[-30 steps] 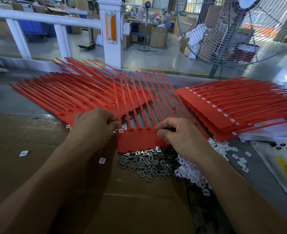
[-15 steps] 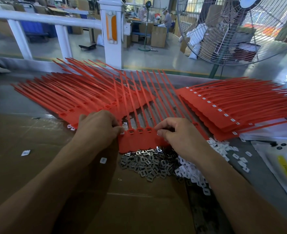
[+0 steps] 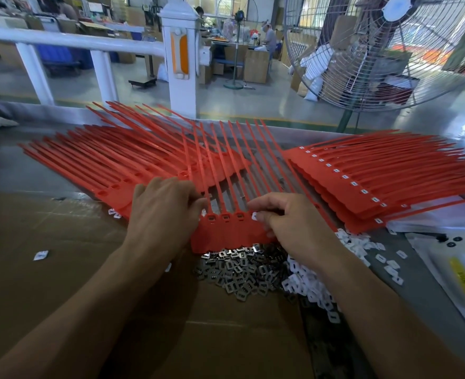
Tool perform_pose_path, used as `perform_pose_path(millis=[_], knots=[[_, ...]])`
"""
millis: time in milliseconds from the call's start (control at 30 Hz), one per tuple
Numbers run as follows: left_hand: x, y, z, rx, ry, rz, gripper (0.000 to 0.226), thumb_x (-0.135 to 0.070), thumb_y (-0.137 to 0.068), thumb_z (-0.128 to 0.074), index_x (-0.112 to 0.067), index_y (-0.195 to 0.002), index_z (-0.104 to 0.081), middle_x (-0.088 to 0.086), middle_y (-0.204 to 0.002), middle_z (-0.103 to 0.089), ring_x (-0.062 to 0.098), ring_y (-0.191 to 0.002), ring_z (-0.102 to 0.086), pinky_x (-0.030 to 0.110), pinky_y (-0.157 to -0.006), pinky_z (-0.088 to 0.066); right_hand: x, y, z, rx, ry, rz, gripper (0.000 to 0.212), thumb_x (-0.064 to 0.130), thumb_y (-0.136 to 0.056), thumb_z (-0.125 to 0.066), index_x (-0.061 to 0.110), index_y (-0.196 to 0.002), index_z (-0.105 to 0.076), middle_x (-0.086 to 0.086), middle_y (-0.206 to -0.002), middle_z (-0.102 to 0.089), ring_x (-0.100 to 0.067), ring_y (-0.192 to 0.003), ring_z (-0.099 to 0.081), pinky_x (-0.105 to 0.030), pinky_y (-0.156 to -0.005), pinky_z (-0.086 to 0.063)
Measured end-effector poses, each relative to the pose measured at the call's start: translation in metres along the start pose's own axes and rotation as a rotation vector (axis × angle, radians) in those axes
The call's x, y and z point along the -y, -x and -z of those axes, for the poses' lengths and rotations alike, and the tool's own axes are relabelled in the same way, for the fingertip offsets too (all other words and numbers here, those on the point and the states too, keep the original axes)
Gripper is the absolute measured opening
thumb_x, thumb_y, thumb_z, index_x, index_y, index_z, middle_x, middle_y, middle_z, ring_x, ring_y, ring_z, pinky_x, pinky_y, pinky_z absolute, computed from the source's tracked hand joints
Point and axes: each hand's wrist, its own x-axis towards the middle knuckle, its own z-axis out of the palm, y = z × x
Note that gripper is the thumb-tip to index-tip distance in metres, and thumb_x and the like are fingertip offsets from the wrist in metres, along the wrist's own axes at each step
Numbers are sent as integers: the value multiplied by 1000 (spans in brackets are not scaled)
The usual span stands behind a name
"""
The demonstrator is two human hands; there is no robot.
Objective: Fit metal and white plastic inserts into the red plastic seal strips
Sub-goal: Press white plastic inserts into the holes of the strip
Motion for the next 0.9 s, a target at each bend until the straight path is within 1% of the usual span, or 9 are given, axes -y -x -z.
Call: perform_pose_path(millis=[67, 133, 267, 467, 533, 600, 667, 767, 900], knots=[[-10, 1, -2, 4, 191, -95, 5, -39, -90, -71, -34, -87, -71, -19, -82, -63, 9, -88, -57, 46, -90, -47, 0, -1, -1, -14, -19, 4, 24, 16, -99, -67, 37, -110, -75, 20, -100, -71, 3, -86, -66, -31, -93, -56], [-20, 3, -6, 47, 277, -187, 9, -37, -88, -73, -34, -97, -71, -21, -85, -63, 5, -87, -57, 45, -87, -48, 0, -2, -2, -16, -23, 14, 24, 19, -99, -68, 38, -113, -73, 19, -101, -72, 3, -85, -67, -28, -89, -56], [-24, 6, -16, 95, 245, -314, 21, -52, -87, -65, -43, -105, -66, -24, -92, -58, -3, -93, -50, 32, -89, -38, 0, -3, -3, 6, -50, 43, 28, 20, -99, -69, 37, -121, -68, 15, -106, -73, 1, -93, -70, -28, -88, -57], [-24, 6, -15, 84, 183, -391, 24, -57, -89, -57, -42, -105, -66, -23, -94, -56, -2, -94, -46, 30, -84, -35, -1, -3, -2, 31, -58, 72, 29, 20, -99, -67, 35, -124, -67, 16, -104, -74, 3, -92, -69, -22, -80, -52], [-25, 7, -13, 93, 161, -405, 25, -57, -90, -57, -41, -105, -66, -22, -94, -57, 0, -94, -47, 30, -84, -35, -1, -3, -3, 43, -59, 67, 29, 19, -100, -67, 34, -125, -68, 14, -105, -74, 0, -93, -70, -26, -83, -56], [-23, 6, -10, 96, 134, -393, 25, -58, -90, -56, -41, -103, -67, -21, -94, -58, 2, -95, -48, 30, -84, -33, -1, -4, -2, 51, -73, 52, 28, 23, -99, -68, 34, -125, -68, 13, -107, -74, -1, -95, -71, -30, -88, -59], [-17, 2, -6, 84, 101, -318, 20, -56, -90, -59, -40, -99, -68, -21, -92, -58, 5, -95, -47, 31, -86, -30, -3, -4, 2, 35, -32, 51, 26, 30, -98, -70, 37, -124, -70, 18, -107, -72, 8, -97, -67, -21, -85, -56], [0, -4, 0, 74, 86, -143, 10, -51, -87, -70, -42, -86, -67, -22, -87, -57, 6, -94, -47, 33, -88, -27, -7, -4, 6, 12, 95, 44, 21, 40, -97, -70, 38, -118, -72, 27, -105, -68, 22, -96, -57, -9, -79, -41], [10, -5, 2, 110, 84, -36, 15, -49, -83, -75, -47, -75, -63, -26, -81, -55, 5, -91, -47, 36, -90, -30, -11, -4, 9, 20, 147, 32, 17, 43, -96, -69, 38, -112, -74, 27, -104, -68, 20, -94, -58, -9, -78, -38]])
